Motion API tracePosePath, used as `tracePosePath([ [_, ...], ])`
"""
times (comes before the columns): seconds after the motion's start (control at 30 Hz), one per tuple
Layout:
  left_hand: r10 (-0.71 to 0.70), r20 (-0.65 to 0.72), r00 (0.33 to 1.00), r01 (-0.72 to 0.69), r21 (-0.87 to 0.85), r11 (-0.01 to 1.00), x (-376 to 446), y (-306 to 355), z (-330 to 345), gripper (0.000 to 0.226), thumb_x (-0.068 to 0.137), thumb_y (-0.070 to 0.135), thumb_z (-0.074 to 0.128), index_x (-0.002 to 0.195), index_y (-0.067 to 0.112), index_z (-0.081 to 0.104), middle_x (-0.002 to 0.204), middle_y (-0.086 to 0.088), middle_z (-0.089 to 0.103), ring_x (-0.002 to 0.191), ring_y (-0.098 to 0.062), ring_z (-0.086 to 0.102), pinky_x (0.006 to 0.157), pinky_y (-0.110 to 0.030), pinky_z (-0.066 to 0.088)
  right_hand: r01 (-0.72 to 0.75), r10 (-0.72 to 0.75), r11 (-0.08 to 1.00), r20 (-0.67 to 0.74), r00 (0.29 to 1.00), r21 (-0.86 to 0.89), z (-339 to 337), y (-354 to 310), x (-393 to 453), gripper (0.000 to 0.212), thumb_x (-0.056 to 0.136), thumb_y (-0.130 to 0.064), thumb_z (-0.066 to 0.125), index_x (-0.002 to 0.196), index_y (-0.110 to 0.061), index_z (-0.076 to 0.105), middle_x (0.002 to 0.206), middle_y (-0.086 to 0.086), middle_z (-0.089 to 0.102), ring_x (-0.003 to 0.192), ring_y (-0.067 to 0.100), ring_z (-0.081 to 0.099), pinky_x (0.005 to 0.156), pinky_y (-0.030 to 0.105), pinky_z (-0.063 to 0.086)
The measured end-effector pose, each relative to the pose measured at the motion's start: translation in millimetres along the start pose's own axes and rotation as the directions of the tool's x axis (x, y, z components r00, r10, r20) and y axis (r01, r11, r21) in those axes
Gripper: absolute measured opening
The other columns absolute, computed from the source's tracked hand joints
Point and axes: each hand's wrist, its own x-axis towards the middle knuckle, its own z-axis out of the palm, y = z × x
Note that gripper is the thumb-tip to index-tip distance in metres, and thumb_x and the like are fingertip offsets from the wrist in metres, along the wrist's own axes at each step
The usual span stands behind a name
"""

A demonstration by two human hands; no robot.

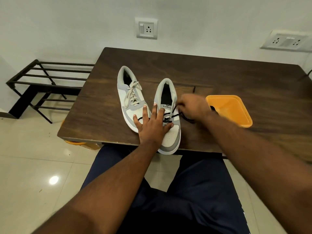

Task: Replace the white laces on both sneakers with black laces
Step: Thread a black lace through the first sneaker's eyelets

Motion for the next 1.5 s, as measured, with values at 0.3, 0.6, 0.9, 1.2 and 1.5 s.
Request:
tracePosePath([
  [0.3, 0.008, 0.006, 1.0, -0.007, -0.021, 1.0, -0.1, -0.9, -0.3, 0.064, 0.09, 0.069, 0.041, 0.143, 0.036, 0.027, 0.164, 0.008, 0.01, 0.152, -0.029, -0.003, 0.111, -0.066, -0.001, -0.192, 0.198, 0.98, -0.184, 0.963, 0.048, -96.7, 31.9, 70.7, 0.023, 0.086, -0.018, 0.068, 0.108, -0.019, 0.072, 0.115, 0.009, 0.067, 0.106, 0.029, 0.062, 0.087, 0.036, 0.049],
  [0.6, 0.009, 0.005, 1.0, -0.009, -0.025, 1.0, 0.8, -1.9, 2.8, 0.061, 0.091, 0.068, 0.04, 0.142, 0.037, 0.026, 0.165, 0.008, 0.009, 0.151, -0.029, -0.003, 0.111, -0.066, 0.001, -0.324, 0.504, 0.684, -0.101, 0.858, 0.654, 10.4, -2.4, 11.3, 0.018, 0.085, -0.03, 0.069, 0.076, -0.018, 0.058, 0.068, -0.004, 0.059, 0.067, 0.018, 0.055, 0.071, 0.04, 0.05],
  [0.9, -0.004, 0.019, 1.0, 0.004, -0.008, 1.0, 0.0, -3.7, 3.1, 0.065, 0.093, 0.067, 0.037, 0.149, 0.039, 0.019, 0.164, 0.005, 0.007, 0.151, -0.027, -0.006, 0.112, -0.065, 0.0, -0.401, 0.593, 0.321, 0.148, 0.792, 0.858, 53.4, -33.7, -3.9, 0.021, 0.088, -0.014, 0.067, 0.076, 0.002, 0.064, 0.072, 0.019, 0.062, 0.063, 0.018, 0.053, 0.062, 0.031, 0.05],
  [1.2, 0.001, 0.017, 1.0, 0.0, -0.056, 0.998, -1.4, -5.0, 4.3, 0.064, 0.092, 0.068, 0.039, 0.147, 0.041, 0.023, 0.164, 0.005, 0.012, 0.152, -0.025, 0.0, 0.111, -0.066, 0.001, -0.268, 0.605, 0.548, -0.154, 0.782, 0.793, -56.3, 12.5, 52.6, 0.033, 0.084, -0.015, 0.072, 0.057, -0.015, 0.053, 0.06, -0.003, 0.048, 0.053, 0.006, 0.041, 0.054, 0.016, 0.04],
  [1.5, -0.018, 0.018, 1.0, 0.018, -0.033, 0.999, 0.1, -2.6, 4.3, 0.066, 0.092, 0.07, 0.035, 0.149, 0.042, 0.018, 0.164, 0.007, 0.008, 0.152, -0.026, -0.002, 0.111, -0.065, 0.002, -0.392, 0.459, 0.326, 0.219, 0.861, 0.86, 31.1, -11.9, -8.9, 0.015, 0.092, -0.027, 0.065, 0.101, -0.016, 0.063, 0.085, 0.002, 0.064, 0.055, 0.009, 0.05, 0.037, 0.016, 0.036],
])
